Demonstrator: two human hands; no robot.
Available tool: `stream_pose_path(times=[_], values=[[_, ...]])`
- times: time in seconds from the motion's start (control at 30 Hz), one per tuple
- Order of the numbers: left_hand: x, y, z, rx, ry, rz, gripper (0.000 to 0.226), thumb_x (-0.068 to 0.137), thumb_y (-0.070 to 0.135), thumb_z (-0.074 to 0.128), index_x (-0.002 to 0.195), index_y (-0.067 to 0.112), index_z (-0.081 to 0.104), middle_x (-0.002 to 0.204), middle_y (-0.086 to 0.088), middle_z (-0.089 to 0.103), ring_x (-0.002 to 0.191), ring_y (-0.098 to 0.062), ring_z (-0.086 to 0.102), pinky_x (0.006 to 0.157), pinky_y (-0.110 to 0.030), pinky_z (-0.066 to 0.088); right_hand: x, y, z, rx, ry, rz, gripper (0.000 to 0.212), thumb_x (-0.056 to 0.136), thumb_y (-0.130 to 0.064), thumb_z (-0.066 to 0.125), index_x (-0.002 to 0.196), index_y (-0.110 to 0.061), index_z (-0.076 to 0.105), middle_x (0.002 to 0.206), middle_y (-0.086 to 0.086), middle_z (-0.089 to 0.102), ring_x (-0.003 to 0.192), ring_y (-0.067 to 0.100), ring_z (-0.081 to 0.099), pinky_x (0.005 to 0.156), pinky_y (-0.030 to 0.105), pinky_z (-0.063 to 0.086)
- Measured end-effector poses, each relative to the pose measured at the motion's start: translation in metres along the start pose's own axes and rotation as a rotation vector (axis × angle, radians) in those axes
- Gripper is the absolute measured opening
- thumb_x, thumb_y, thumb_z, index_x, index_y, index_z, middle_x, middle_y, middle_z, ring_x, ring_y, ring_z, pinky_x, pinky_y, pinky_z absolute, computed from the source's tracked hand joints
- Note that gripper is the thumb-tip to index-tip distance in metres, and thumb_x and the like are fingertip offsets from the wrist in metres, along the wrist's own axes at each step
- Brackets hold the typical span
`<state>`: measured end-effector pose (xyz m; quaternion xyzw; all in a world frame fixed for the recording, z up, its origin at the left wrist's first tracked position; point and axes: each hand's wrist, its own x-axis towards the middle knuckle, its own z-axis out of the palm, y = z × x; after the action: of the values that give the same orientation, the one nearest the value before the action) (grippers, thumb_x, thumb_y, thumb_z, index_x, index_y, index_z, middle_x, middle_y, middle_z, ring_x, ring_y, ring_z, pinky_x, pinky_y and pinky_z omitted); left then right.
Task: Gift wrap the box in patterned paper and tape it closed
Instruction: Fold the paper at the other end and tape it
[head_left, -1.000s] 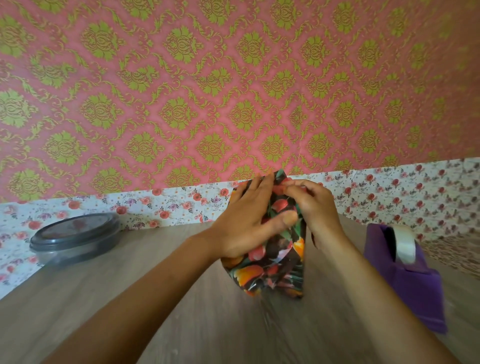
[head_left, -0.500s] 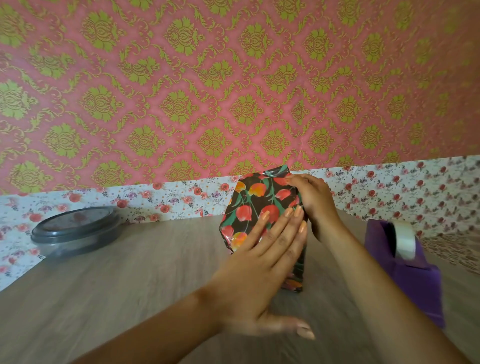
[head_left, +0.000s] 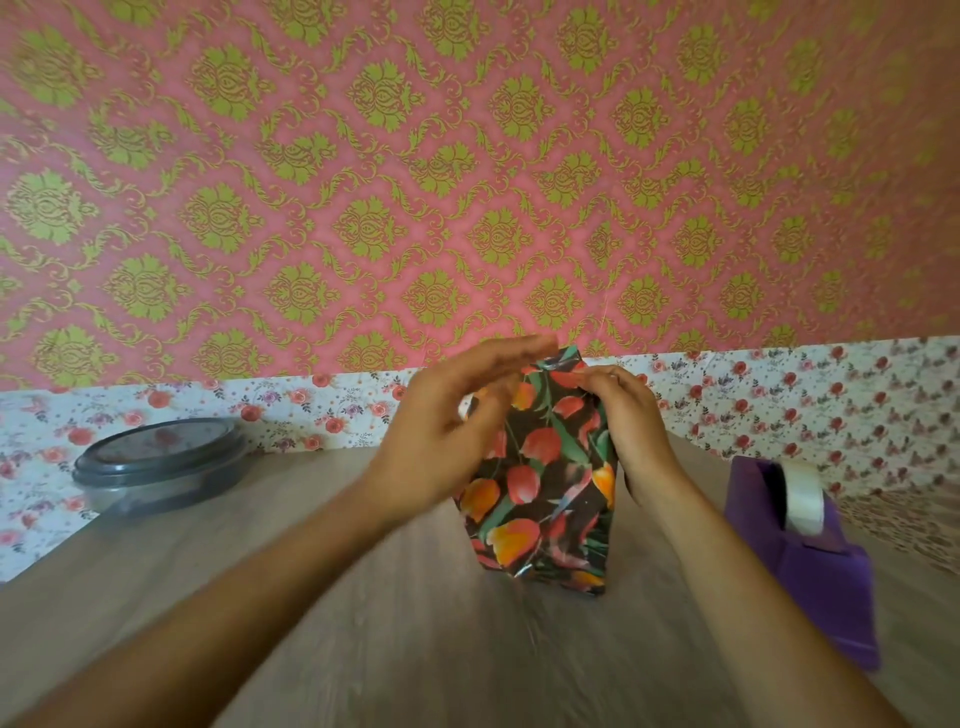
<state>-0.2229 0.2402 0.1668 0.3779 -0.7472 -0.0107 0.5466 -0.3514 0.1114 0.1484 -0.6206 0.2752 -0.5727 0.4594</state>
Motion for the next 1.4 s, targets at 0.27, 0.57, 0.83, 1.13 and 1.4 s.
stream_pose_path(times=[0.27, 0.57, 0.83, 1.13, 1.4], values=[[0.042, -0.019, 0.002, 0.694, -0.761, -0.090, 0.117, 0.063, 0.045, 0.082, 0.150, 0.016, 0.010, 0.155, -0.002, 0.020, 0.140, -0.018, 0.021, 0.111, -0.022, 0.013, 0.006, 0.012, -0.008, -0.030, -0.029, 0.027, 0.026, 0.095, -0.034, 0.044, 0.103, -0.017, 0.062, 0.108, 0.007, 0.064, 0.102, 0.021, 0.061, 0.092, 0.038, 0.047], [0.049, -0.010, 0.013, 1.032, -0.874, -0.110, 0.136, 0.056, 0.067, 0.074, 0.149, 0.017, -0.011, 0.159, 0.001, -0.007, 0.146, -0.019, -0.006, 0.116, -0.048, -0.012, -0.010, 0.015, -0.011, -0.015, -0.031, -0.108, 0.035, 0.093, -0.048, 0.042, 0.121, -0.031, 0.055, 0.131, 0.000, 0.054, 0.121, 0.010, 0.051, 0.105, 0.034, 0.040], [0.049, -0.009, 0.012, 0.970, -0.876, -0.143, 0.135, 0.058, 0.063, 0.077, 0.149, 0.016, -0.013, 0.158, 0.003, -0.008, 0.145, -0.017, -0.001, 0.116, -0.029, 0.002, -0.049, 0.033, -0.091, -0.380, 0.221, -0.433, 0.019, 0.088, -0.015, 0.059, 0.106, -0.020, 0.062, 0.093, -0.024, 0.065, 0.086, -0.012, 0.058, 0.072, 0.004, 0.042], [0.056, -0.011, 0.013, 1.005, -0.898, -0.192, 0.139, 0.050, 0.070, 0.075, 0.149, 0.019, -0.007, 0.157, 0.004, 0.003, 0.143, -0.020, 0.010, 0.117, -0.036, 0.013, -0.072, 0.027, -0.195, -0.858, 0.372, 0.208, 0.039, 0.095, -0.039, 0.047, 0.113, -0.008, 0.063, 0.102, 0.015, 0.062, 0.094, 0.029, 0.057, 0.077, 0.033, 0.036], [0.055, -0.007, 0.016, 1.053, -0.916, -0.212, 0.142, 0.047, 0.071, 0.073, 0.149, 0.017, -0.010, 0.156, 0.003, 0.001, 0.141, -0.020, 0.010, 0.114, -0.034, 0.018, -0.055, 0.013, -0.174, -0.557, 0.335, 0.368, 0.031, 0.077, -0.014, 0.075, 0.100, -0.008, 0.056, 0.088, 0.005, 0.059, 0.069, 0.012, 0.053, 0.058, 0.028, 0.041]])
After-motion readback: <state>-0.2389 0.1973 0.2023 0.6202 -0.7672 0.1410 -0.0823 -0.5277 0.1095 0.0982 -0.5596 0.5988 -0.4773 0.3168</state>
